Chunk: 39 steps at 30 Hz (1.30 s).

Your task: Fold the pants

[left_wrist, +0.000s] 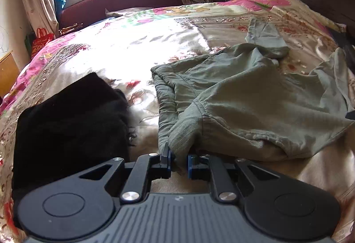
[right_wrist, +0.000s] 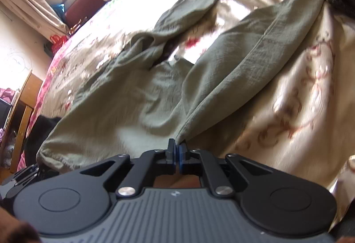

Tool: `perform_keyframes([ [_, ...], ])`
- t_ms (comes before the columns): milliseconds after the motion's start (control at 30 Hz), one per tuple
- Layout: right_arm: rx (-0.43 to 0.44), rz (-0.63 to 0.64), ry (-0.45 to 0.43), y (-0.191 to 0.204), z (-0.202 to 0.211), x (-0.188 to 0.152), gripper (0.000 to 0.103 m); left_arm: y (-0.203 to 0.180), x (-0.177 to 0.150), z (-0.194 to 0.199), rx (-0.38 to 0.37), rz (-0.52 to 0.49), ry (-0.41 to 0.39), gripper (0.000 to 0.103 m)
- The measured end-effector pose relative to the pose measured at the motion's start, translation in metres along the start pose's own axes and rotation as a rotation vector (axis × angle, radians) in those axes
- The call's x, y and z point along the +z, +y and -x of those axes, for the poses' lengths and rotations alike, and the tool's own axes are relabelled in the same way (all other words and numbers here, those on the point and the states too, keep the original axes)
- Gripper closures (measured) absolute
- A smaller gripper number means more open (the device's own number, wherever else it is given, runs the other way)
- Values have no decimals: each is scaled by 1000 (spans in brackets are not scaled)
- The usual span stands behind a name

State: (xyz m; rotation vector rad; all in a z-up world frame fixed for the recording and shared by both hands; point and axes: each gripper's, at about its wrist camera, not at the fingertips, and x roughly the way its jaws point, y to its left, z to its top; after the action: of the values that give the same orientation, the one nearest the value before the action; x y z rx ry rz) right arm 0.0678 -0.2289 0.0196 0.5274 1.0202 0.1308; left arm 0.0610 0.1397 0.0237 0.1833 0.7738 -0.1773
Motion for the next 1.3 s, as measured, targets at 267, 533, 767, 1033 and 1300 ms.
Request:
perform_keyframes([
  [267, -109, 24, -15, -7, 24, -6, 66, 1, -26, 16, 75, 9, 31, 63],
  [533, -394, -123, -351, -82, 14, 99, 48, -12, -9, 35, 116, 39, -33, 61],
  [767, -507, -212, -360, -124, -36, 145, 75, -75, 29, 17, -20, -50, -78, 57],
  [1033, -370, -346, -432, -175, 57, 106, 100, -128, 43, 8, -165, -142, -118, 55],
  [1300, -449, -404, -385, -223, 93, 49, 91, -158, 25, 3, -180, -193, -68, 49],
])
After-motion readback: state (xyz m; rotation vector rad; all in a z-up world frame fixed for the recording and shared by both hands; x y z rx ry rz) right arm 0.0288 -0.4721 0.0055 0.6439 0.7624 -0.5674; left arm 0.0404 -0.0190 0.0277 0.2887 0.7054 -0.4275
